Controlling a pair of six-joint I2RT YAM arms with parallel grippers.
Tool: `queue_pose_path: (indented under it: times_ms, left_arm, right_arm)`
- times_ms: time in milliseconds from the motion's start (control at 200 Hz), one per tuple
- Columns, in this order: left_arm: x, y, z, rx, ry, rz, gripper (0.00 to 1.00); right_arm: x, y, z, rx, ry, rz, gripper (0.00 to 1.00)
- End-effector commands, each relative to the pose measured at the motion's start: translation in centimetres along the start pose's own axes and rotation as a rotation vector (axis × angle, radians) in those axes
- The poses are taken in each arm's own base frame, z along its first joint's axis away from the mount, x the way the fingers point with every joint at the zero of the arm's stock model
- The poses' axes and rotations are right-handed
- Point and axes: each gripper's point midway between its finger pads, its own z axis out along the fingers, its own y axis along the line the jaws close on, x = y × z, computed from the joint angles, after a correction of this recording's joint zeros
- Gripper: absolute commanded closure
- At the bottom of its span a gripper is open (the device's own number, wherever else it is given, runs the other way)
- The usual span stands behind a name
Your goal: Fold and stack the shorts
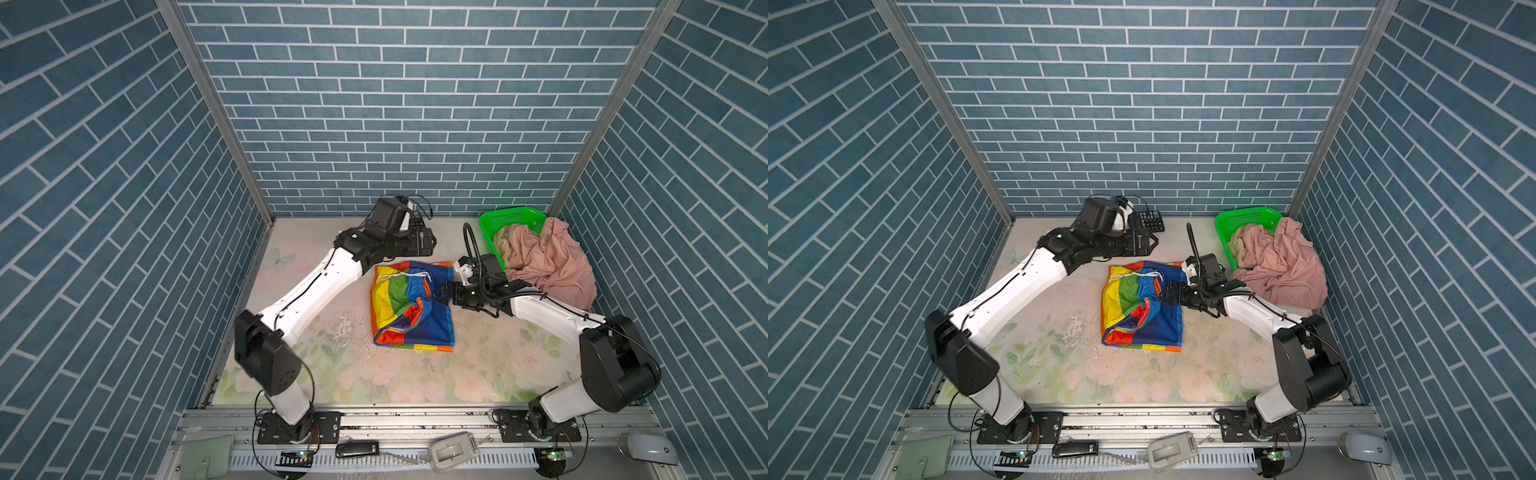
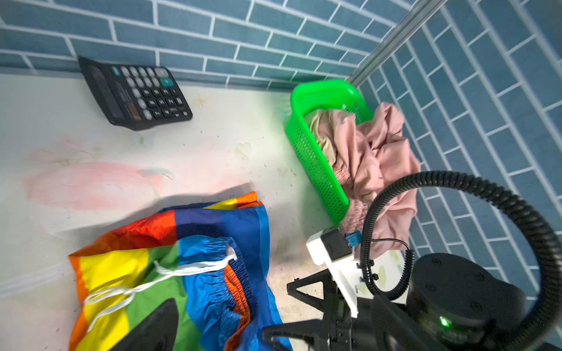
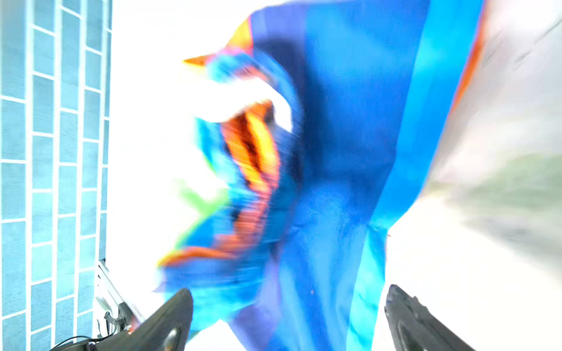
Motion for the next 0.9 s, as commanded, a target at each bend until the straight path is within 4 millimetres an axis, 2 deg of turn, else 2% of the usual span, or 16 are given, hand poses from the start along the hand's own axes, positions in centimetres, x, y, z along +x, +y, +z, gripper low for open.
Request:
queue_pose_path:
  times_ms: [0, 100, 195, 310, 465, 525, 580, 620, 685, 710, 760, 875, 895]
  left_arm:
    - [2.1, 2.5, 0.4, 0.058, 0.012, -0.12, 0.0]
    - [4.7, 4.7, -0.3, 0.04, 0.01, -0.169, 0.0]
    - [6.6, 6.2, -0.7, 0.033, -0.004, -0.217, 0.0]
    - [8.8, 7.5, -0.6, 0.035, 0.019, -0.272, 0.01]
    - [10.2, 8.9, -0.6, 0.014, 0.031, -0.299, 0.0]
    - [10.5, 9.1, -0.5, 0.013, 0.035, -0.306, 0.0]
    - [10.8, 9.3, -0.1, 0.017, 0.04, -0.319, 0.0]
    - [11.2, 9.3, 0.4, 0.026, 0.049, -0.334, 0.0]
    - [11.5, 9.5, 1.1, 0.038, 0.058, -0.356, 0.0]
    - [11.8, 9.6, 1.5, 0.039, 0.063, -0.363, 0.0]
    - [12.3, 9.9, 1.9, 0.035, 0.073, -0.377, 0.0]
    - [12.5, 10.5, 2.4, 0.016, 0.077, -0.373, 0.0]
    - [12.4, 10.5, 2.4, 0.011, 0.077, -0.37, 0.0]
  right_arm:
    - [-0.2, 0.6, -1.0, 0.037, 0.006, -0.031, 0.01]
    - [0.0, 2.3, -0.2, 0.044, 0.031, -0.071, 0.01]
    - [1.1, 3.2, 1.9, 0.072, 0.09, -0.107, 0.01]
    - [2.5, 2.7, 4.0, 0.127, 0.144, -0.119, 0.01]
    - [4.5, 1.1, 5.7, 0.215, 0.204, -0.137, 0.02]
    - [5.0, 0.7, 6.2, 0.22, 0.217, -0.13, 0.06]
    - [5.2, 0.5, 6.6, 0.223, 0.225, -0.127, 0.16]
    - [5.1, 0.5, 6.7, 0.223, 0.23, -0.129, 0.32]
    - [4.9, 0.7, 6.6, 0.227, 0.233, -0.14, 0.49]
    - [4.6, 0.9, 6.4, 0.227, 0.229, -0.151, 0.6]
    - [4.0, 1.2, 5.9, 0.227, 0.214, -0.164, 0.75]
    - [2.9, 2.3, 4.6, 0.213, 0.183, -0.197, 1.0]
    - [2.7, 2.4, 4.4, 0.211, 0.179, -0.197, 1.0]
